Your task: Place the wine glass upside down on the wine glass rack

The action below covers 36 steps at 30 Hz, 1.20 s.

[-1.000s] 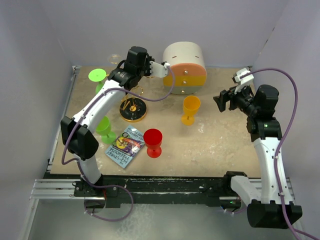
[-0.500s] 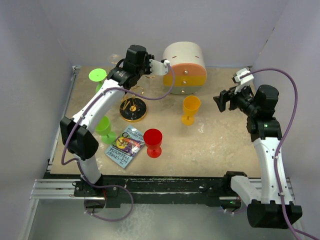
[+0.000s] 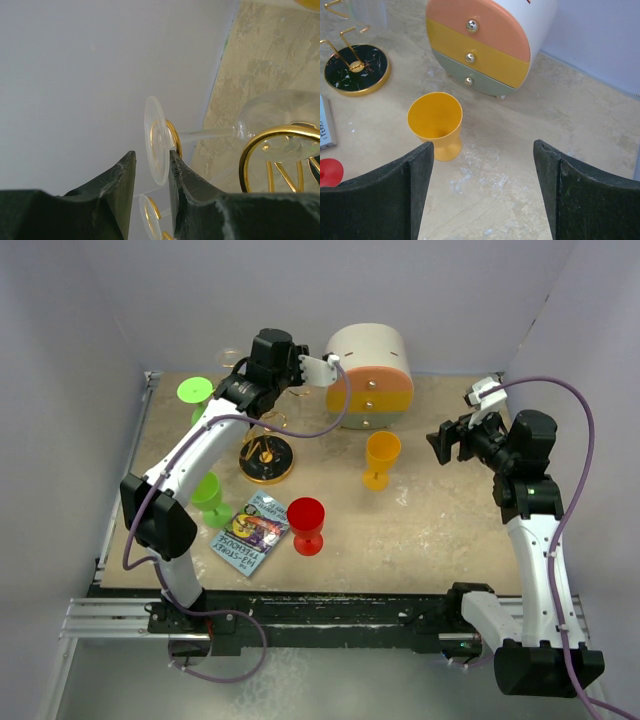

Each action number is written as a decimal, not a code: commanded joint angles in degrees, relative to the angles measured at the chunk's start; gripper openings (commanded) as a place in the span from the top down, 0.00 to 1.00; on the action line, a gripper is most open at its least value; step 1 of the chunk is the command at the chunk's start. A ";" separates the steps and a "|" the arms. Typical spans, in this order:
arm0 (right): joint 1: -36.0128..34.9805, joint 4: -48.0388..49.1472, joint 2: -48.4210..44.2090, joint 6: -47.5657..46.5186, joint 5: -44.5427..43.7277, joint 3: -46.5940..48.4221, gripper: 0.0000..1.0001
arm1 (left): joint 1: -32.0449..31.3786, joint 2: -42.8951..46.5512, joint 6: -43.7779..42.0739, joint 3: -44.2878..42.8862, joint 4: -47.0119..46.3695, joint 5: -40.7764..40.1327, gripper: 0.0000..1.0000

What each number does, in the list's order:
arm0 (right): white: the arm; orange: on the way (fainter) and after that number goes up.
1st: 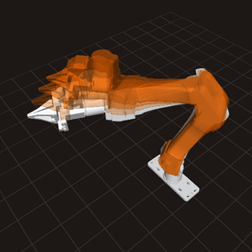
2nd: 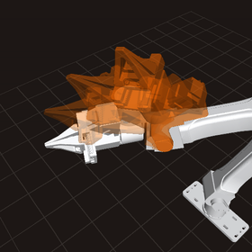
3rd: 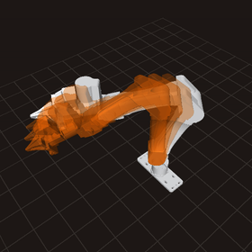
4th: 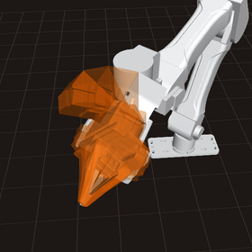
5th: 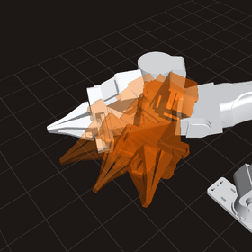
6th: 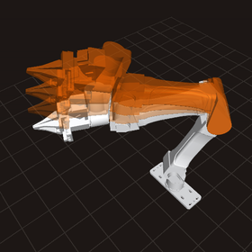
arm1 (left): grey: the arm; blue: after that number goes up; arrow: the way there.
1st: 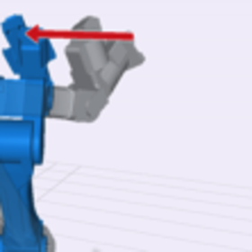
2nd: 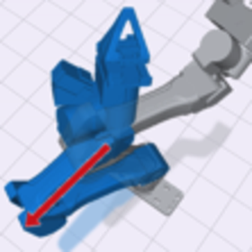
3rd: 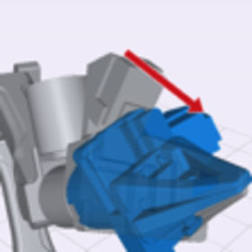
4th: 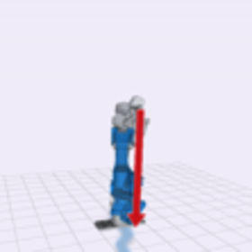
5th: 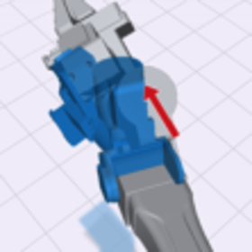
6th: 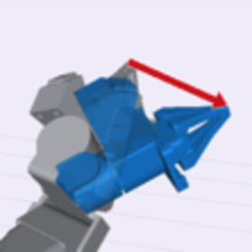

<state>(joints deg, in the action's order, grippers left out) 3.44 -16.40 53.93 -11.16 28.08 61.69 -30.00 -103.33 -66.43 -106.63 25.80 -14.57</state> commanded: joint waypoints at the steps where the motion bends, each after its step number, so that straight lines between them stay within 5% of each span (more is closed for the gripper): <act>1: 0.34 1.82 -0.58 -0.94 1.10 0.10 0.17 | 0.20 3.32 2.33 -1.02 -5.65 1.12 0.64; 36: 0.34 0.06 0.82 -1.33 1.10 0.18 0.17 | 0.21 8.95 15.79 0.80 -4.28 12.53 0.43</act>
<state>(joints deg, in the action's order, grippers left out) 3.44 -16.88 54.41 -11.18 28.10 61.69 -30.00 -98.96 -55.51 -105.62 24.43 -5.96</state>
